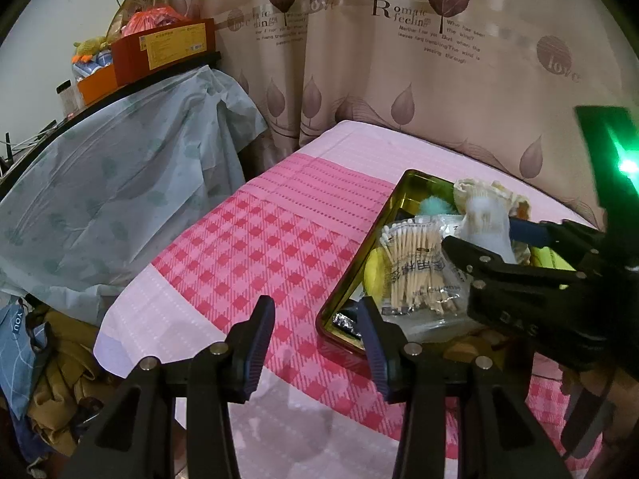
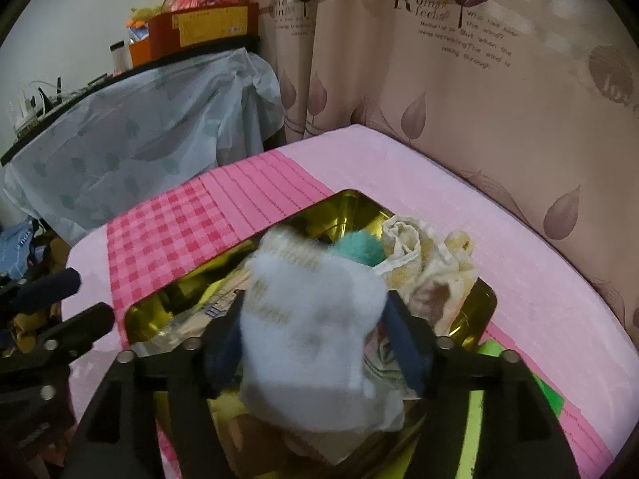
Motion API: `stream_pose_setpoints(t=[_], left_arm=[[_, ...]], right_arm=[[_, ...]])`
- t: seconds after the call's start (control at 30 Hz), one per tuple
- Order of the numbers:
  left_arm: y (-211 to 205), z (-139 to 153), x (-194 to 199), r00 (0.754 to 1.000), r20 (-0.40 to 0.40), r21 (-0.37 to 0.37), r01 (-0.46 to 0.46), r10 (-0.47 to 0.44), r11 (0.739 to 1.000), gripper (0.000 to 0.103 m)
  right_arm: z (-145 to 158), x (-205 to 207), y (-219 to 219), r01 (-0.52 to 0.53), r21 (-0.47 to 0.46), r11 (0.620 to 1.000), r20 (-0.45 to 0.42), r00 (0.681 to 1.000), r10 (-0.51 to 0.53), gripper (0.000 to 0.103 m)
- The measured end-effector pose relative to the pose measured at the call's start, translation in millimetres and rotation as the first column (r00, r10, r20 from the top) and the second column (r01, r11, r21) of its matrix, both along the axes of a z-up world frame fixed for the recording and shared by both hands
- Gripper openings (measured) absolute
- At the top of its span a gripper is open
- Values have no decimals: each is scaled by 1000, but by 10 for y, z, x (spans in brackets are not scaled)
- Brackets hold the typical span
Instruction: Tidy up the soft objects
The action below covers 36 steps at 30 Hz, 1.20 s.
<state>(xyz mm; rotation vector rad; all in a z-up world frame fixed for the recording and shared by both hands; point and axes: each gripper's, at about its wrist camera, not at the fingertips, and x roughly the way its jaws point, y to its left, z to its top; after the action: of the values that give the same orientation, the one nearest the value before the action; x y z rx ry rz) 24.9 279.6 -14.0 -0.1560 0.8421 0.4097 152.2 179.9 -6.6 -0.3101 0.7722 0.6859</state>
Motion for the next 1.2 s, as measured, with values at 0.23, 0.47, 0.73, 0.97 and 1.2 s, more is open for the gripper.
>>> stream_pose_setpoints(t=[0.23,0.47,0.73,0.97,1.2], left_arm=[[-23,-6,0,1000,5,6,7,-7,1000,44],[-60,-39,-25,1000,6,4,2,-2,1000,44],[-243,-29,-25,998,10,36,57,-57,998,44],[-214,-25,-24,998,15,35,57,-57,998,44],[-246,-23,-25,997,17,41,73,-74,996,44]], right_arm=[[204,-207,-306,51,49,998,37,998,-53,82],[296,-614,-776,120,62,991,76,989,-124,93],[162,-900,-993,173,61,983,48,983,-176,97],[112,-986,-906,151,54,987,37,988,-153,98],[50,-998,-868,156,41,987,18,987,-157,99]])
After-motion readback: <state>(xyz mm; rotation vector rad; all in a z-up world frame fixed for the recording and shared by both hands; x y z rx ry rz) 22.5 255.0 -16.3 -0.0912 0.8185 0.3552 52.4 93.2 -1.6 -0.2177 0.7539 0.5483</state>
